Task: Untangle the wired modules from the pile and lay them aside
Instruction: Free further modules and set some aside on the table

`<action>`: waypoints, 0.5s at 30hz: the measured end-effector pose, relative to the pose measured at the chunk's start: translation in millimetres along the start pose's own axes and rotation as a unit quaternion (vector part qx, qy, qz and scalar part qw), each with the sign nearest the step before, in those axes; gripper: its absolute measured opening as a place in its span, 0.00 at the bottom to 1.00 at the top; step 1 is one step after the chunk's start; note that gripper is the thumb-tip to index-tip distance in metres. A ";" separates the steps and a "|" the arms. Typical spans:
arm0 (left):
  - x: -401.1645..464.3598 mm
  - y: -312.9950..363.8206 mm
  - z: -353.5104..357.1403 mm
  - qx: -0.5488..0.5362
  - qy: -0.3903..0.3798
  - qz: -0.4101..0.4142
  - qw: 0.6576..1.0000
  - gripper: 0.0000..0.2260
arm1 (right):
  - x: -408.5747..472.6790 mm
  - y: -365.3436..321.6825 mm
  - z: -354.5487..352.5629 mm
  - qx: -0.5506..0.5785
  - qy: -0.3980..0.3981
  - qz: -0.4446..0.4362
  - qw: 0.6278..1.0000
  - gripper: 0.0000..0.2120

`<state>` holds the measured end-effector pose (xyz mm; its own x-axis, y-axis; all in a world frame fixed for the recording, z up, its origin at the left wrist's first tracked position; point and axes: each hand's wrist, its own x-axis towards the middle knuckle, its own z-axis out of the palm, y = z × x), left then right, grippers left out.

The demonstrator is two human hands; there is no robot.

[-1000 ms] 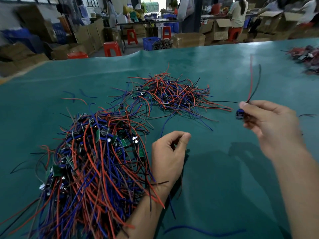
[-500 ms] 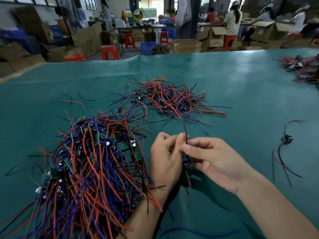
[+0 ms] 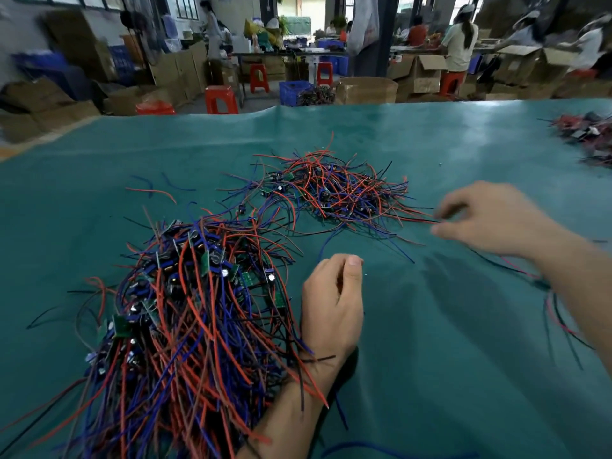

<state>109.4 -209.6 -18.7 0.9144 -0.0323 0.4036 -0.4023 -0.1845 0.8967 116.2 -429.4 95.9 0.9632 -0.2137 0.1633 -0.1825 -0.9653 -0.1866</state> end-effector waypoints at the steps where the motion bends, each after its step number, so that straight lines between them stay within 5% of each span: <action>1: 0.6 -1.4 0.2 0.004 0.000 0.003 1.000 0.18 | 12.2 -20.9 12.9 0.013 -0.001 -0.036 0.999 0.09; 5: 2.1 -3.3 1.2 0.025 0.012 0.010 1.000 0.16 | 50.8 -78.4 67.3 0.018 -0.010 -0.086 0.996 0.16; 15: 2.0 -0.9 -1.0 0.014 0.016 -0.023 1.000 0.14 | 27.9 -63.0 41.5 0.108 0.086 0.006 0.990 0.02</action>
<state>111.5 -208.5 -18.6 0.9300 0.0077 0.3675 -0.3577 -0.2119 0.9095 162.7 -368.3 71.9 0.9099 -0.2647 0.3194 -0.1290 -0.9124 -0.3884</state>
